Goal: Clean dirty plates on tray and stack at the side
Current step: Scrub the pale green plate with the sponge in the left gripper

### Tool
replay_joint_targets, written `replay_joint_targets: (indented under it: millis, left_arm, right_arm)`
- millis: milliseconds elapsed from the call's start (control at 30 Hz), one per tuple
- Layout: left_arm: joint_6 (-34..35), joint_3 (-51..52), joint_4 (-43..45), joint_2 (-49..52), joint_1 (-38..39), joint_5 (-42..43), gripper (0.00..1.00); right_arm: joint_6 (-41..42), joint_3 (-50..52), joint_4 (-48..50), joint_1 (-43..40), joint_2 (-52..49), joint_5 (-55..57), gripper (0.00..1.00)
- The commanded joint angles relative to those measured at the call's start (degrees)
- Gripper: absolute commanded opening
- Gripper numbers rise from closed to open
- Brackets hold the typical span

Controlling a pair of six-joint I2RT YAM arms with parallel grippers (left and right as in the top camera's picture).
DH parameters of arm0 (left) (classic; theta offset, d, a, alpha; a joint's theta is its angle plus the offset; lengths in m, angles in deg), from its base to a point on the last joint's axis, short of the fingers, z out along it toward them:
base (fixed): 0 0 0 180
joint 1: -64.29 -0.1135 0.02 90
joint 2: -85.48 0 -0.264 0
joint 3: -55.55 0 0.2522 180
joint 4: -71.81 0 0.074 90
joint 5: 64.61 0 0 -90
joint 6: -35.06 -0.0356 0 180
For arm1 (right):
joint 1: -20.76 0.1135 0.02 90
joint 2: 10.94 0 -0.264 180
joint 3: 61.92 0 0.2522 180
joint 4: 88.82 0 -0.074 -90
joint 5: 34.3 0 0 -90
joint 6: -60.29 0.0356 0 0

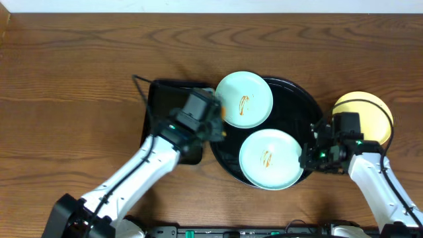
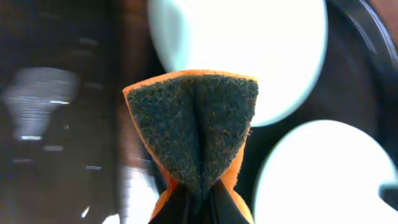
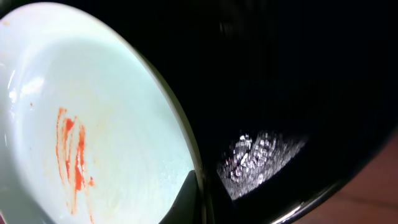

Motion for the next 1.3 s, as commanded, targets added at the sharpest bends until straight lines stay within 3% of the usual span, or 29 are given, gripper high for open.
replay_joint_targets:
  millis: [0, 533, 900, 1267]
  left_arm:
    - [4.39, 0.33, 1.18, 0.79, 4.50, 0.46, 0.07]
    - [20.02, 0.33, 19.85, 14.51, 22.91, 0.63, 0.07]
    - [17.90, 0.33, 16.09, 19.34, 20.33, 0.59, 0.07]
    - [8.41, 0.31, 10.93, 8.37, 12.63, 2.38, 0.07]
  right_arm:
    - [2.19, 1.03, 0.15, 1.01, 0.09, -0.07, 0.01]
    - [2.43, 1.40, 1.62, 1.18, 0.09, -0.26, 0.01]
    - [2.40, 1.40, 1.14, 1.18, 0.09, -0.26, 0.01]
    - [2.38, 1.40, 1.33, 1.18, 0.09, -0.24, 0.01]
